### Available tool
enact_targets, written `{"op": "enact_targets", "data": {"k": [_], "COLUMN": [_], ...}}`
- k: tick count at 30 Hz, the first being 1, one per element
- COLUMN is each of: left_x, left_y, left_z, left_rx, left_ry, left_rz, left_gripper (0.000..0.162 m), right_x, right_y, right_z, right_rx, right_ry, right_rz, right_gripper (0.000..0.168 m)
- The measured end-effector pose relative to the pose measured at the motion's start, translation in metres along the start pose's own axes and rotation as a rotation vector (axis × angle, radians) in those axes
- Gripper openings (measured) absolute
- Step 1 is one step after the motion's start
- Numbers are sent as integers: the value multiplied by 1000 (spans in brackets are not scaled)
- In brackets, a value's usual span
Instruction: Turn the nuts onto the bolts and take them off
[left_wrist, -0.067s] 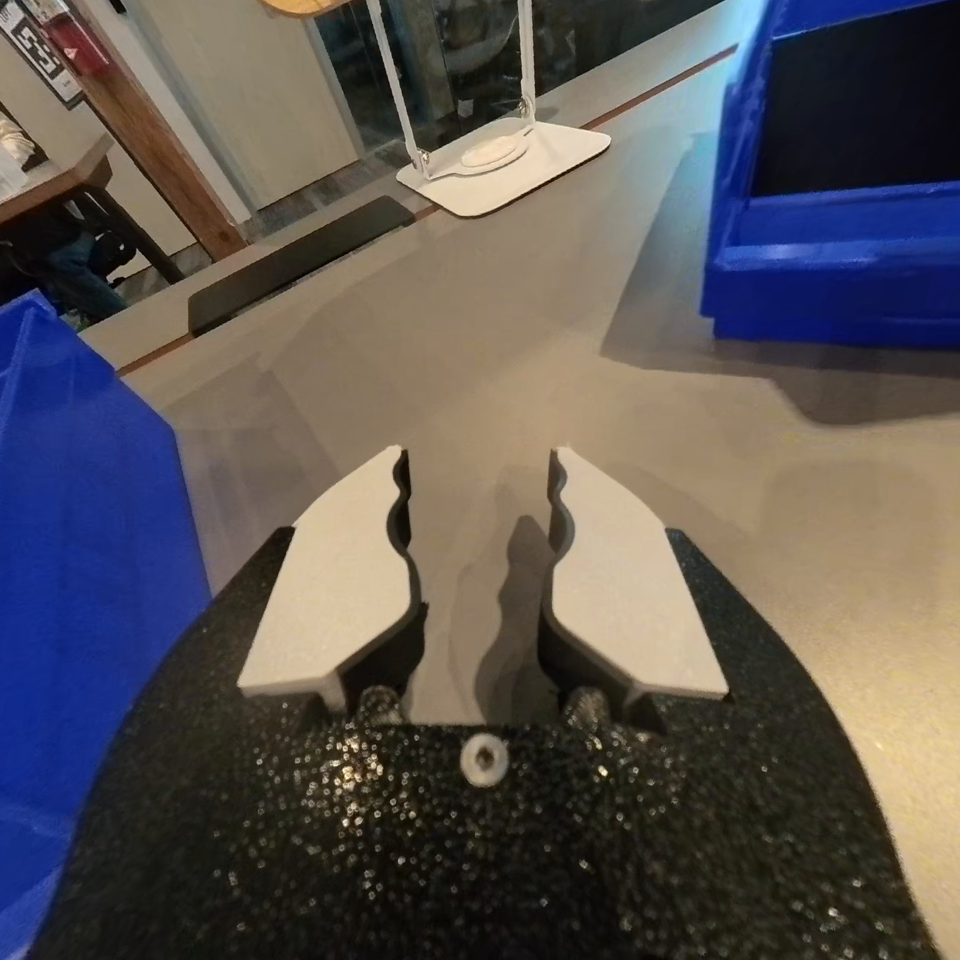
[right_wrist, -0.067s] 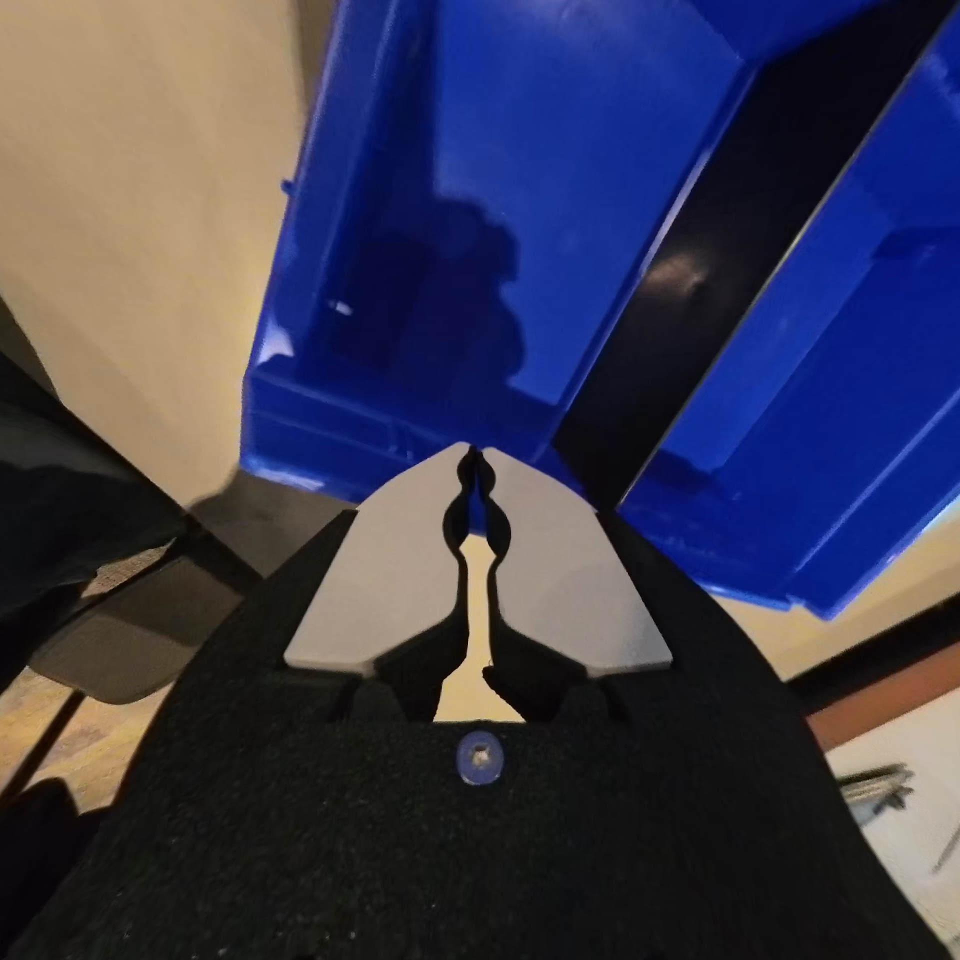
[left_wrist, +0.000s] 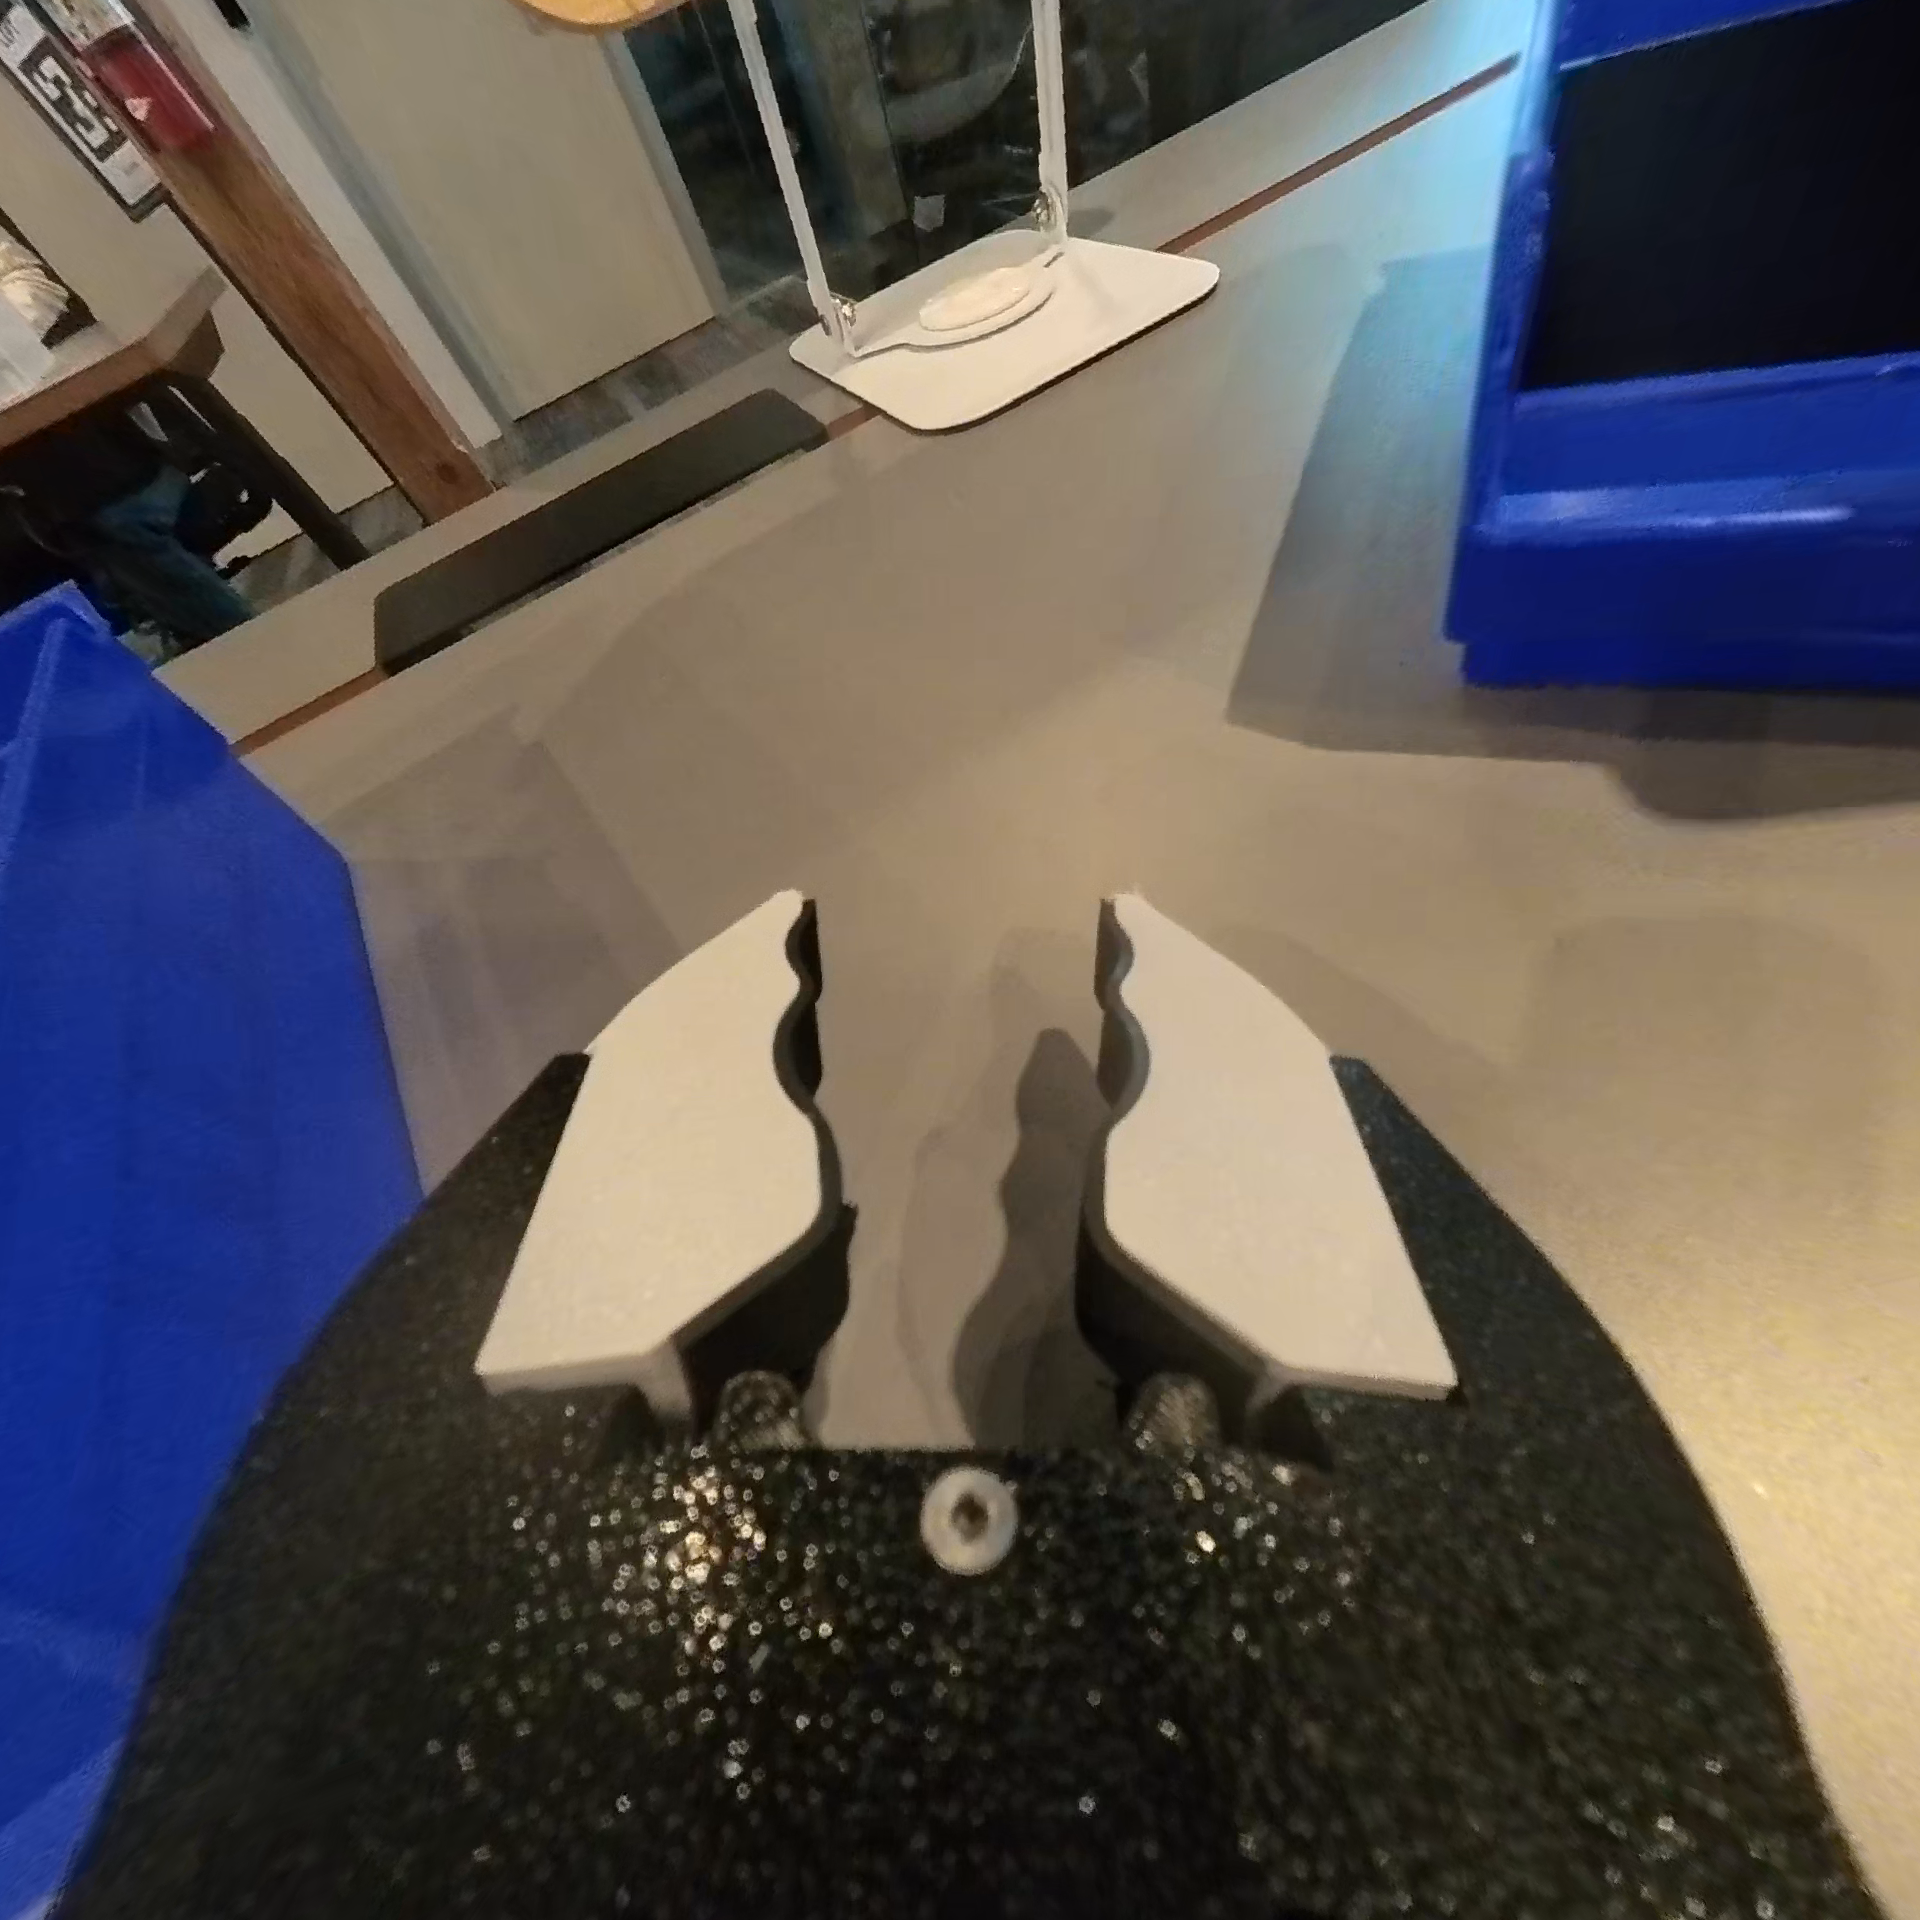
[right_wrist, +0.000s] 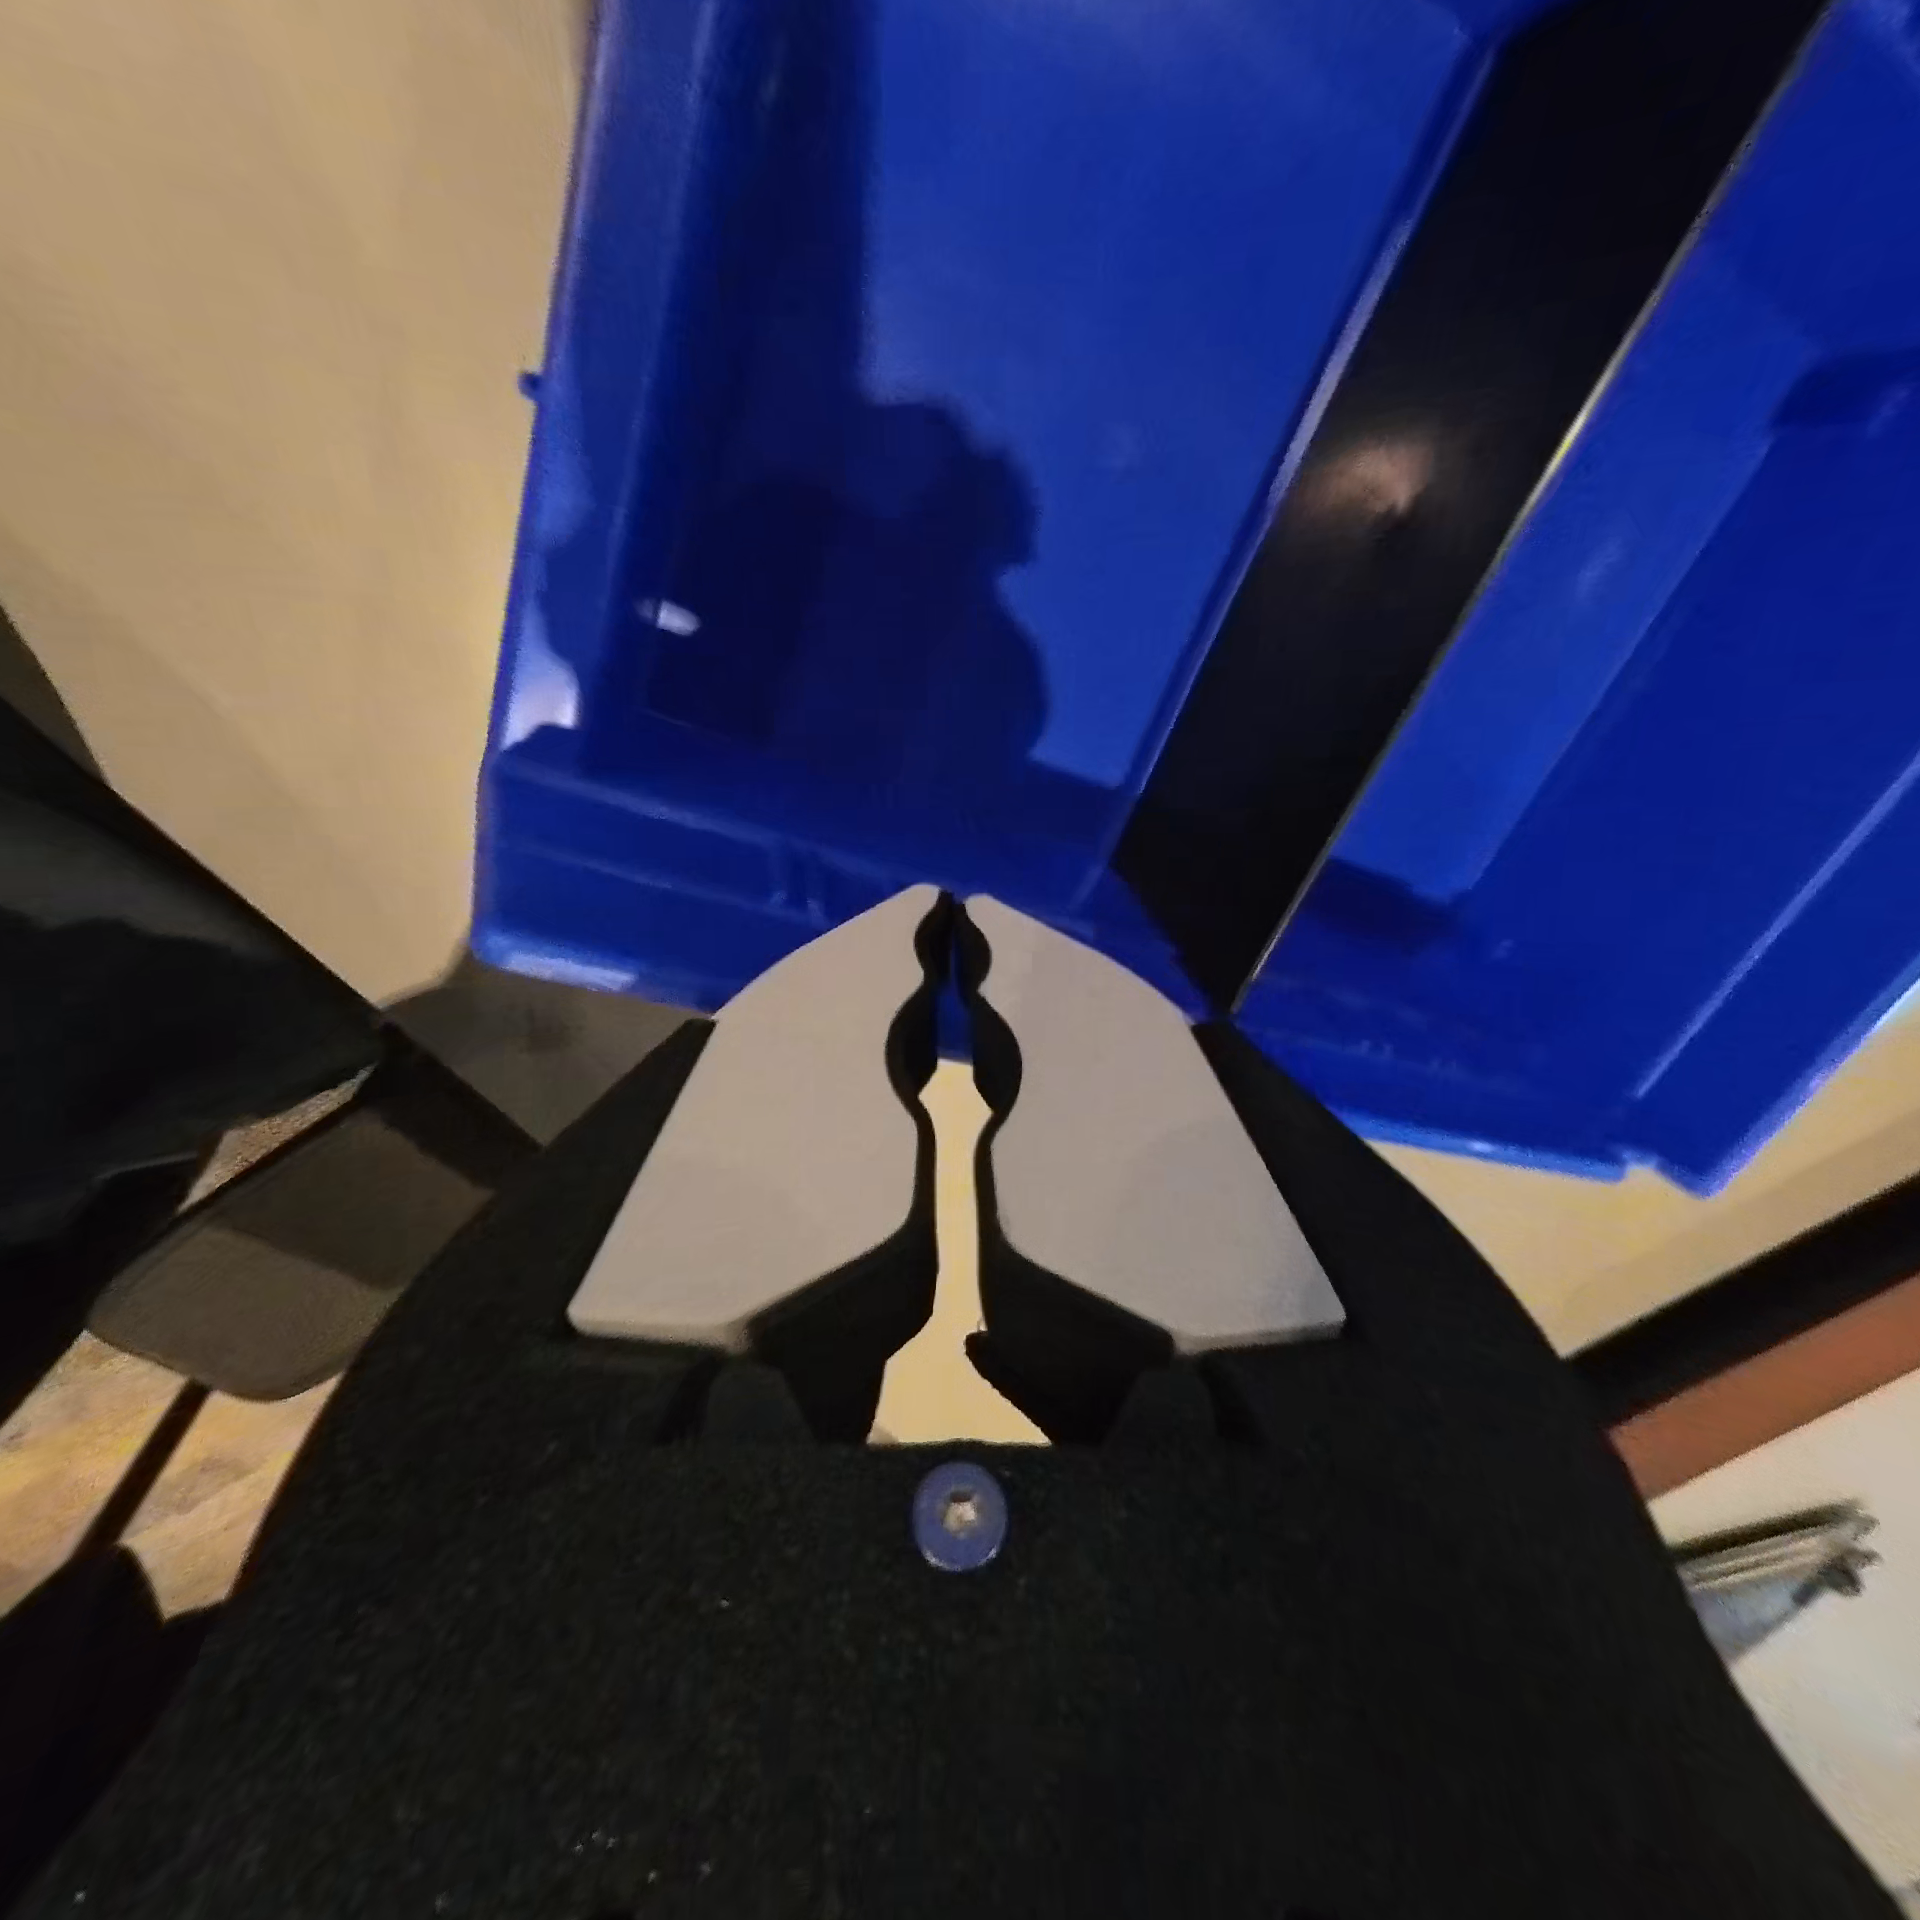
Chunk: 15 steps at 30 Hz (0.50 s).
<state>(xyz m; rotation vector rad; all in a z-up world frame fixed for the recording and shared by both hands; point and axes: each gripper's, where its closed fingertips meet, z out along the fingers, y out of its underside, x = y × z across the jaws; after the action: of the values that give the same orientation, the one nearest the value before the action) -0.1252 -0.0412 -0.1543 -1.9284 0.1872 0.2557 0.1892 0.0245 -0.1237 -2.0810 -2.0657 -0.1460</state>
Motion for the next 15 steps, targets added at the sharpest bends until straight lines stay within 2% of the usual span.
{"op": "enact_targets", "data": {"k": [4, 7, 10, 12, 15], "left_x": [1, 2, 3, 3, 3], "left_y": [1, 1, 0, 0, 0], "left_z": [1, 1, 1, 1, 0], "left_rx": [-7, -9, -8, -6, -4], "left_ry": [1, 1, 1, 2, 6], "left_rz": [15, 25, 27, 25, 24], "left_gripper": [50, 50, 50, 50, 50], "right_x": [4, 9, 15, 25, 32], "right_y": [19, 21, 21, 33, 48], "right_z": [-3, -12, -26, -33, -38], "right_rx": [-19, 55, 180, 224, 302], "right_ry": [24, 76, 101, 154, 171], "right_rz": [48, 137, 331, 498, 717], "right_gripper": [0, 13, 27, 40, 50]}}
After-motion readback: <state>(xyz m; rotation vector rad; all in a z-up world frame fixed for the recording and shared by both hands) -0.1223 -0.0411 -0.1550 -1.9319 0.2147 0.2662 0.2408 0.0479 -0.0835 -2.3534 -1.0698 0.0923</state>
